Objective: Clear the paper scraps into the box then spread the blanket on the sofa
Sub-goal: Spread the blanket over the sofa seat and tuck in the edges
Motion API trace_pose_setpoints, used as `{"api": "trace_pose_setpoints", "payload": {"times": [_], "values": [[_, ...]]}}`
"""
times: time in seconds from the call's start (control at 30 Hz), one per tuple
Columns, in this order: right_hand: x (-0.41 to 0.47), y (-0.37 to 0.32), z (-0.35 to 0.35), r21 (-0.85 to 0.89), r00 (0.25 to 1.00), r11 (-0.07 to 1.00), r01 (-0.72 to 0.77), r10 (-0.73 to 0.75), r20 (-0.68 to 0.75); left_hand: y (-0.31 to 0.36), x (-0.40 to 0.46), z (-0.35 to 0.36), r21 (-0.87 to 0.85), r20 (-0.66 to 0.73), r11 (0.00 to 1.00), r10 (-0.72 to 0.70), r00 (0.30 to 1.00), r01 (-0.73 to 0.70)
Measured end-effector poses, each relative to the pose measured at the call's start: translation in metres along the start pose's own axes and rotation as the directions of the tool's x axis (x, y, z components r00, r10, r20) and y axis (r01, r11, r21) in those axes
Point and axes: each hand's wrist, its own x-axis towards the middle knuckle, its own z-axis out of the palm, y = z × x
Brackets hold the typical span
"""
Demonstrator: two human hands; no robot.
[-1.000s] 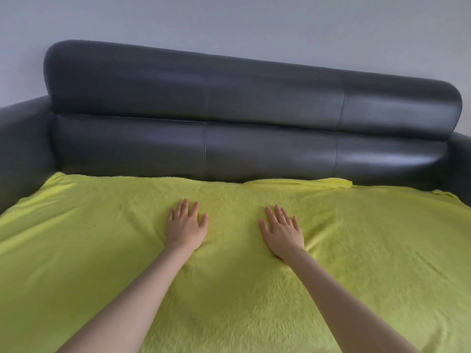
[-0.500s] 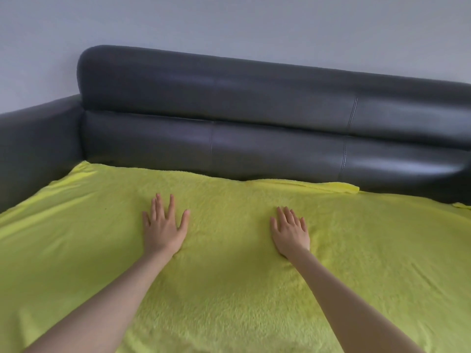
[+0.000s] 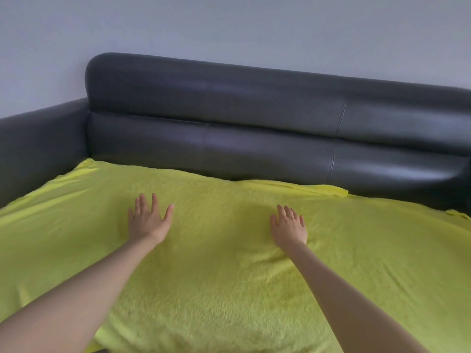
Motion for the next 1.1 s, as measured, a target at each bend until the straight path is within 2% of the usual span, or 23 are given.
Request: {"api": "trace_pose_setpoints", "payload": {"times": [0.3,0.5,0.73,0.87,0.93,1.0,1.1], "values": [[-0.003,0.074,-0.065,-0.062,0.999,0.997,-0.034,0.036,0.022,0.116,-0.009,-0.045,0.088,-0.005,0.975,0.204,0.979,-0.202],[0.012,0.08,-0.088,-0.059,1.0,0.998,-0.022,0.021,-0.013,0.194,-0.024,-0.051,0.176,-0.024,0.874,0.464,0.886,-0.453],[0.026,0.063,-0.072,-0.087,0.998,0.995,0.048,-0.043,0.054,0.23,-0.018,-0.032,0.208,0.057,0.792,0.575,0.816,-0.573],[0.046,0.052,-0.054,-0.085,0.988,0.991,0.103,-0.093,0.12,0.232,0.004,-0.015,0.184,0.272,0.735,0.6,0.753,-0.652],[0.062,0.046,-0.04,-0.091,0.981,0.986,0.136,-0.121,0.152,0.238,0.02,0.001,0.16,0.322,0.739,0.588,0.742,-0.655],[0.077,0.038,-0.025,-0.104,0.977,0.98,0.172,-0.157,0.143,0.246,0.036,0.017,0.059,0.296,0.785,0.577,0.761,-0.617],[0.106,0.025,-0.008,-0.056,0.985,0.984,0.167,-0.165,0.046,0.26,0.064,0.04,-0.168,0.169,0.829,0.558,0.813,-0.534]]}}
